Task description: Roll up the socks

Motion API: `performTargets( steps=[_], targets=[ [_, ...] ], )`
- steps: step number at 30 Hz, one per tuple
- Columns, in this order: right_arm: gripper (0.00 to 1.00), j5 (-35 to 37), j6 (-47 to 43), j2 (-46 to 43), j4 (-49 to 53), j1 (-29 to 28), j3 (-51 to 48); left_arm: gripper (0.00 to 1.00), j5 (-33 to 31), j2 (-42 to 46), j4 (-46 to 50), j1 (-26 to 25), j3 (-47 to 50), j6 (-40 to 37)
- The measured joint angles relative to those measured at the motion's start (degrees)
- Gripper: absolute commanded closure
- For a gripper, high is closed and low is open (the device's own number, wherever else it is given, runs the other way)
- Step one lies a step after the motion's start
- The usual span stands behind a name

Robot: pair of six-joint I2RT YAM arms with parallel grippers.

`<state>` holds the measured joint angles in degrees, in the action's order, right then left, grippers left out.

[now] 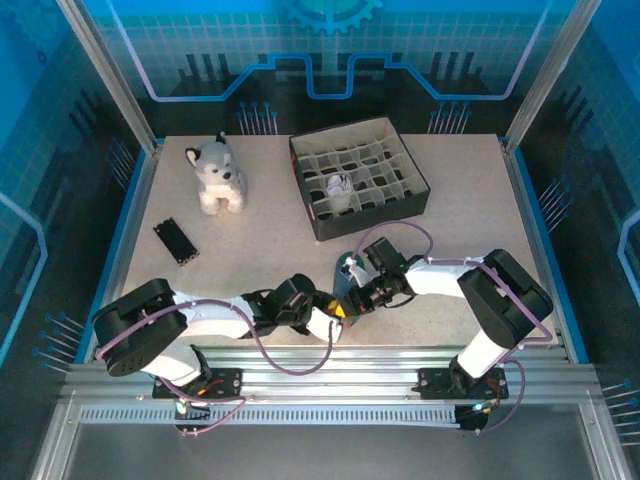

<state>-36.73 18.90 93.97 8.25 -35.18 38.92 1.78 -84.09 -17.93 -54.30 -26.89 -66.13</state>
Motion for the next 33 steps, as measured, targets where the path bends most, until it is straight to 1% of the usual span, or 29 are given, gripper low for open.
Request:
performTargets(
  steps=[11,13,15,17,18,19,20,22,23,25,28,33],
  targets=[
    [1.0,-3.9,0.2,2.5,0.9,1.7,1.0,0.53,-2.3,-0.2,0.1,-1.3,0.2,-0.1],
    [1.0,-4.3,0.3,2.8,0.9,1.9,1.0,0.55,-3.0,-1.5,-0.4,-1.5,-0.1,0.0],
    [1.0,-4.6,0.4,3.0,0.8,2.1,1.0,0.63,-3.3,-2.4,-0.6,-1.6,-0.8,0.0],
    [1.0,-4.8,0.6,3.1,1.2,2.3,1.0,0.81,-3.8,-4.2,-0.4,-1.6,-2.3,0.2],
    [1.0,-4.8,0.7,3.1,1.5,2.5,1.0,0.93,-3.9,-4.9,-0.2,-1.6,-3.0,-0.1],
    [1.0,-4.9,0.7,3.0,1.9,3.0,0.9,1.0,-4.0,-5.3,0.7,-1.6,-3.9,-0.1],
    [0.95,-5.0,0.7,2.9,2.4,3.4,0.9,1.0,-4.0,-5.5,2.1,-1.6,-5.0,-0.3],
    [0.8,-4.8,0.9,2.5,2.8,3.7,0.8,1.0,-3.4,-5.8,5.3,-1.4,-6.9,-0.2],
    [0.74,-4.6,1.2,2.1,2.8,3.7,0.7,1.0,-2.9,-5.9,7.0,-1.1,-7.9,-0.2],
    [0.65,-4.1,1.5,0.8,2.6,3.7,0.1,1.0,-1.2,-6.0,10.7,-0.5,-10.1,0.0],
    [0.59,-1.7,2.2,-3.3,2.8,3.6,-1.4,1.0,2.7,-6.7,18.7,0.9,-14.9,1.1],
    [0.54,4.3,3.0,-14.6,4.0,4.0,-4.3,1.0,8.8,-9.4,33.0,3.9,-23.8,3.3]
  ],
)
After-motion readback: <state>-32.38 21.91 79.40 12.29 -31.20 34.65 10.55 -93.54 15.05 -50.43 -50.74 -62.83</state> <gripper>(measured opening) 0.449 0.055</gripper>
